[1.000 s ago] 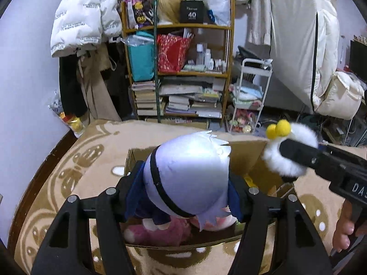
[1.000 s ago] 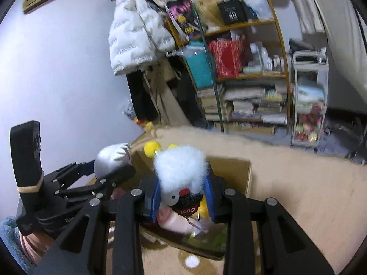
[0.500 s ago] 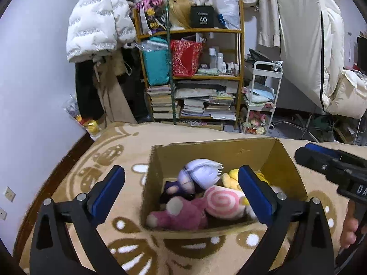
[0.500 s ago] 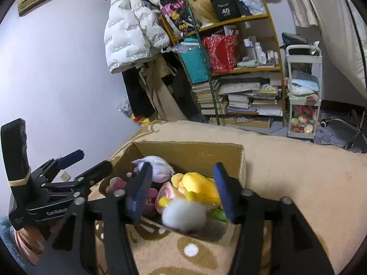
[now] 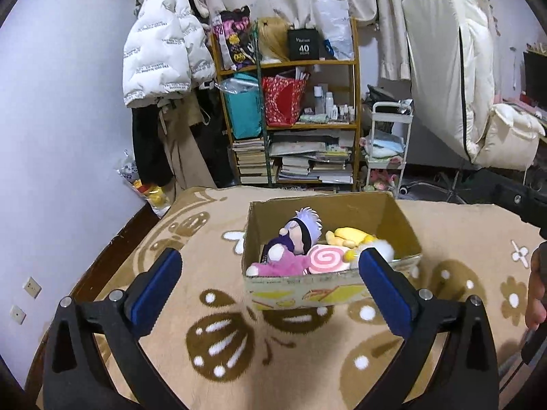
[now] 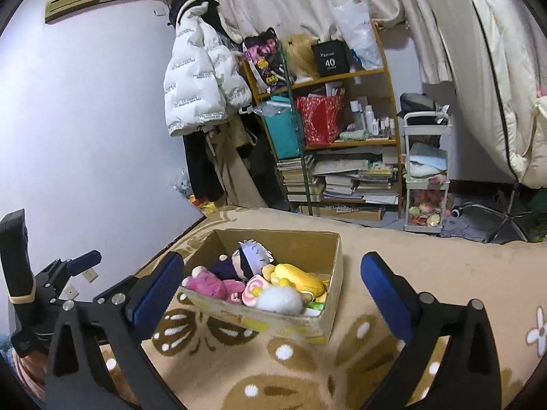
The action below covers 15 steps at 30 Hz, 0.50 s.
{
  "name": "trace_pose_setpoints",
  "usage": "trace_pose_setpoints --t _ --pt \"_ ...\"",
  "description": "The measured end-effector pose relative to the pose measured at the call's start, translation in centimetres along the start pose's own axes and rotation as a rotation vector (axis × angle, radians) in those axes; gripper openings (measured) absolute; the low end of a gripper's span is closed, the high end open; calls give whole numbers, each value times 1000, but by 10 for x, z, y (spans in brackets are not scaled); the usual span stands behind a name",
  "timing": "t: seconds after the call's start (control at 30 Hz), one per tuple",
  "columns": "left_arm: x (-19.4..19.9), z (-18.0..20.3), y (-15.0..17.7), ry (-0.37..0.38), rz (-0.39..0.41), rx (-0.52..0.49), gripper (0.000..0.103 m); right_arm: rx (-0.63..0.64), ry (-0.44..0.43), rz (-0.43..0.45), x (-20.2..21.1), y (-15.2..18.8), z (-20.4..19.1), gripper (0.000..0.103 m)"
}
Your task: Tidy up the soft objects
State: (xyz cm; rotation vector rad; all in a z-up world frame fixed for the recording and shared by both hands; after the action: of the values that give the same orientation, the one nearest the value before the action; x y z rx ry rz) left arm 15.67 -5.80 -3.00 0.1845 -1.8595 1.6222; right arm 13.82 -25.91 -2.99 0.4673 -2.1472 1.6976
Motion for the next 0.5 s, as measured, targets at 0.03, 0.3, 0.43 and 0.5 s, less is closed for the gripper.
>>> trace_pose_setpoints --t 0.03,0.3,0.43,0.5 --pt "7 1 0 -1 10 -1 102 2 2 6 4 0 -1 103" --pt "62 8 7 -21 92 -24 102 31 32 44 46 15 -5 103" --pt "79 9 19 -3 124 17 102 68 46 29 55 28 -8 103" --pt "81 9 25 -4 123 26 102 82 67 33 59 34 -9 103"
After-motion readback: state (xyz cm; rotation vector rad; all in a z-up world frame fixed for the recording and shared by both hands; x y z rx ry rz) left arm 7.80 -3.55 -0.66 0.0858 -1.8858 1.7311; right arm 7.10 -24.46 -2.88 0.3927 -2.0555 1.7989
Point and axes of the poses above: each gripper's, at about its wrist camera, not at the fingertips, and x roughly against the way its jaws point, z to its right, y to its underside, the point moved 8 cm from there along -x, roughly the way its jaws point, and after that the axes turned 10 degrees about y, right-handed, at the moved point
